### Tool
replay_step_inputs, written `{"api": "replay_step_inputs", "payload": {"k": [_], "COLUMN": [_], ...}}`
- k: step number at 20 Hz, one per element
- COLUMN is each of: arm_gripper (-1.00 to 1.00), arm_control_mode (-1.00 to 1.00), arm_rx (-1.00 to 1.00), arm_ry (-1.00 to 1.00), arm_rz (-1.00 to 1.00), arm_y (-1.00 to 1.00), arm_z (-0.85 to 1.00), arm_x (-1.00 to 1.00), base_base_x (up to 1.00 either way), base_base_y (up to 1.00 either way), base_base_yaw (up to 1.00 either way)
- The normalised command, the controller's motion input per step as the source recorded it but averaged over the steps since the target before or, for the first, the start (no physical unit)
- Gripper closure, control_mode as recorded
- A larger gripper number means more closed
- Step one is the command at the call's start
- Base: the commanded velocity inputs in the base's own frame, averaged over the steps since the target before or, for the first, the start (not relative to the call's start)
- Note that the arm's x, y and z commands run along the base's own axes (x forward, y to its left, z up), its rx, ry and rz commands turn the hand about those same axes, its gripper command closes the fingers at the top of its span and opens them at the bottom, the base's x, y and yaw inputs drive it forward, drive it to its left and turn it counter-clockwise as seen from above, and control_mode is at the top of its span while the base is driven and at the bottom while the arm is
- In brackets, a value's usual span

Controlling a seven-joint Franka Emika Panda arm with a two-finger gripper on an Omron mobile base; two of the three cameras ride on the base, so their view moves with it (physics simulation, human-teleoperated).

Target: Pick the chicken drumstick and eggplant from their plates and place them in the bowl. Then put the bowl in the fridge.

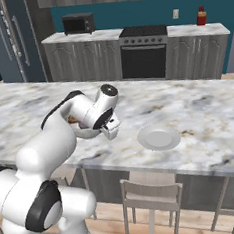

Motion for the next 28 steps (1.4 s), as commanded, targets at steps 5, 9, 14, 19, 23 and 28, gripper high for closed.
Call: {"api": "replay_step_inputs", "payload": {"k": [5,9,14,19,23,28], "arm_gripper": [1.00,1.00,1.00,1.00,1.00,1.00], "arm_control_mode": [1.00,1.00,1.00,1.00,1.00,1.00], "arm_rx": [0.00,0.00,0.00,0.00,0.00,0.00], "arm_ry": [0.00,0.00,0.00,0.00,0.00,0.00], "arm_rz": [0.00,0.00,0.00,0.00,0.00,0.00], "arm_y": [0.00,0.00,0.00,0.00,0.00,0.00], "arm_z": [0.00,0.00,0.00,0.00,0.00,0.00], "arm_x": [0.00,0.00,0.00,0.00,0.00,0.00], "base_base_x": [-0.12,-0.67,-0.70,-0.60,-0.50,-0.37], "base_base_y": [0.00,0.00,0.00,0.01,0.05,0.18], "base_base_yaw": [0.02,0.05,0.01,-0.01,-0.01,0.03]}}
